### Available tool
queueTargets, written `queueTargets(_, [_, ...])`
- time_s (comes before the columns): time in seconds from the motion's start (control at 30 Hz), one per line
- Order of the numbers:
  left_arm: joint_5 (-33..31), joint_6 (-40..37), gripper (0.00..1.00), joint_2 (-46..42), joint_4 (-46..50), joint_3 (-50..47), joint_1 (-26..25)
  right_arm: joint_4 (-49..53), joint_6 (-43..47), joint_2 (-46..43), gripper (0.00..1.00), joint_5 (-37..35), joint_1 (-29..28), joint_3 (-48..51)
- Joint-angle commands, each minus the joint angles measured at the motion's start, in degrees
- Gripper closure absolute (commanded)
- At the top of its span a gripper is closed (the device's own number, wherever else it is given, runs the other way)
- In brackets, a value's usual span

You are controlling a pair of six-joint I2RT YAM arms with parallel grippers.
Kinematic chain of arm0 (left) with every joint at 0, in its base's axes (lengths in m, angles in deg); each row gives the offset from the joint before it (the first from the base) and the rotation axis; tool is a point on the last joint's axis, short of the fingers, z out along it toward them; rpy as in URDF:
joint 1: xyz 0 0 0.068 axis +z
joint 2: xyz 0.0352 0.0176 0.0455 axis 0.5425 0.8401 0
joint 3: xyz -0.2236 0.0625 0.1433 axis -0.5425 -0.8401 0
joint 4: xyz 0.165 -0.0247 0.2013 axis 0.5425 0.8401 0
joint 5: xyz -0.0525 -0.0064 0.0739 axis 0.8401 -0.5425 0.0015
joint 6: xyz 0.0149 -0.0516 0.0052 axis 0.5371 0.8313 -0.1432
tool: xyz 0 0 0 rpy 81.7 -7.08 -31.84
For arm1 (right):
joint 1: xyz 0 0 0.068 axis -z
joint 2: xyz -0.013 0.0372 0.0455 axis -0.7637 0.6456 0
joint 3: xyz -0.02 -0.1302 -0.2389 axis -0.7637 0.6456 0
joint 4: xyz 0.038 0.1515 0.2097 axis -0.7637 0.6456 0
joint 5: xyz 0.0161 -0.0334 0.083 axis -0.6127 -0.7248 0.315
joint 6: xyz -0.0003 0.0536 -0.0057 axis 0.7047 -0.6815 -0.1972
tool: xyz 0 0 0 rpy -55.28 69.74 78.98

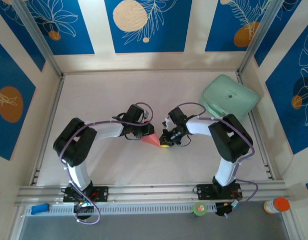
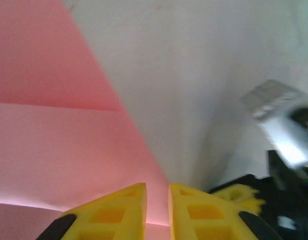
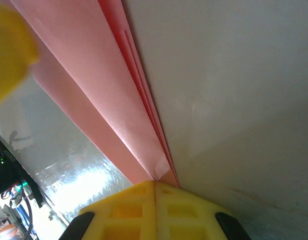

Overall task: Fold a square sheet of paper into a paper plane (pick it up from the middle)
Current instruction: Fourth fold the wing at the center of the table.

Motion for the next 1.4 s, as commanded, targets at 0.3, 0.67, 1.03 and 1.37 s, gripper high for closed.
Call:
queueTargets(0.3, [-2.95, -2.5, 0.82, 3.22, 1.7, -1.45, 7.16, 6.79, -0.43, 5.74, 1.0, -10.57, -0.44, 3.29])
queueTargets(0.67, [-6.62, -12.77, 0.81, 5.35, 12.87, 8.35, 15.02, 4.12, -1.41, 4.5, 1.0, -8.77, -0.85, 5.47])
queueTargets(1.03, [-3.42, -8.93, 0.66, -6.65, 12.61, 10.49, 15.31, -2.5, -3.81, -6.4, 0.82, -3.01, -1.52, -3.42])
queueTargets(1.37, [2.74, 9.39, 0.44, -16.61, -9.82, -9.75, 15.29, -3.69, 0.66, -1.88, 0.6, -4.02, 0.62, -10.88])
